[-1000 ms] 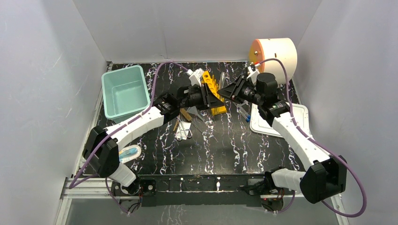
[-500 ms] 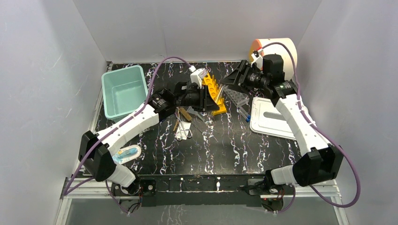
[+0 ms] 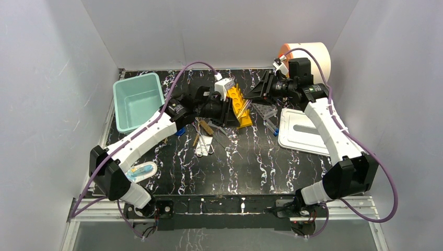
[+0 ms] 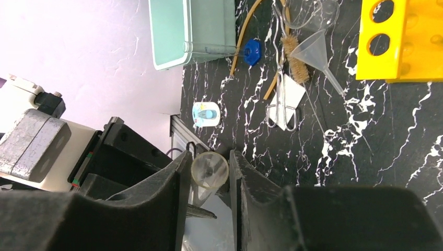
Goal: Organize the chemistry lab equipment
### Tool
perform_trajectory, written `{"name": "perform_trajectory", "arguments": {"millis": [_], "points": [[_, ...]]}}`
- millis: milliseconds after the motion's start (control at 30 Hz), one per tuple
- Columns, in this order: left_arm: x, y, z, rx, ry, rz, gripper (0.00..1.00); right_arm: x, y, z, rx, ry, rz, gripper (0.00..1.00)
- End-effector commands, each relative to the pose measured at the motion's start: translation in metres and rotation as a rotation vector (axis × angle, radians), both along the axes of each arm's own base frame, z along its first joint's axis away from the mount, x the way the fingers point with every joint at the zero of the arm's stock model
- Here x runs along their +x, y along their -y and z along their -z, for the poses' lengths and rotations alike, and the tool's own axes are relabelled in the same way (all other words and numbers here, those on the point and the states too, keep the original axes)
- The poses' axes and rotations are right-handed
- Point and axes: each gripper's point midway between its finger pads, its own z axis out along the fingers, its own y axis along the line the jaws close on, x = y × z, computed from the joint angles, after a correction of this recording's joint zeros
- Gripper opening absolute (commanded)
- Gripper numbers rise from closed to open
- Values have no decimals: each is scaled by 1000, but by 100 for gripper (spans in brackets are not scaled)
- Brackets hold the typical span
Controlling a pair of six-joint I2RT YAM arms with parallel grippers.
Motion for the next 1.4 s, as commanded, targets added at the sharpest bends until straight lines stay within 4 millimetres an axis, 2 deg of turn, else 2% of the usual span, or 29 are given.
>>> {"name": "perform_trajectory", "arguments": {"millis": [0,167,200,267,333,433,467,633,800,900,1033,1200,1367], "points": [[-2,-3,-19,-5,49,39,0,-1,-1,-15,35,4,-19,37],[7,-6,-13,33,44,-2,0,-2,-1,-19,43,4,-18,28],[8,-6,-13,36,41,-7,3,-1,-1,-19,41,6,-14,27],[10,-8,-11,45,42,-26,29,2,1,-20,33,16,-3,26],[19,-16,-10,68,53,-87,63,7,3,-21,15,41,12,26],[33,-30,-10,86,47,-193,93,20,8,-24,-36,102,51,26],[38,-37,-10,90,36,-238,97,26,11,-24,-63,125,69,26],[44,-68,-10,95,-93,-432,98,62,34,-30,-223,284,186,29],[32,-99,-4,141,-161,-550,98,101,48,-34,-396,418,302,29],[26,-108,-3,153,-152,-558,98,122,44,-44,-493,527,374,29],[37,-119,-8,164,-143,-601,98,150,30,-49,-553,602,413,29],[67,-137,-19,143,-129,-692,98,182,6,-51,-619,703,418,29],[99,-154,-30,118,-113,-763,97,205,-14,-45,-644,779,394,29]]}}
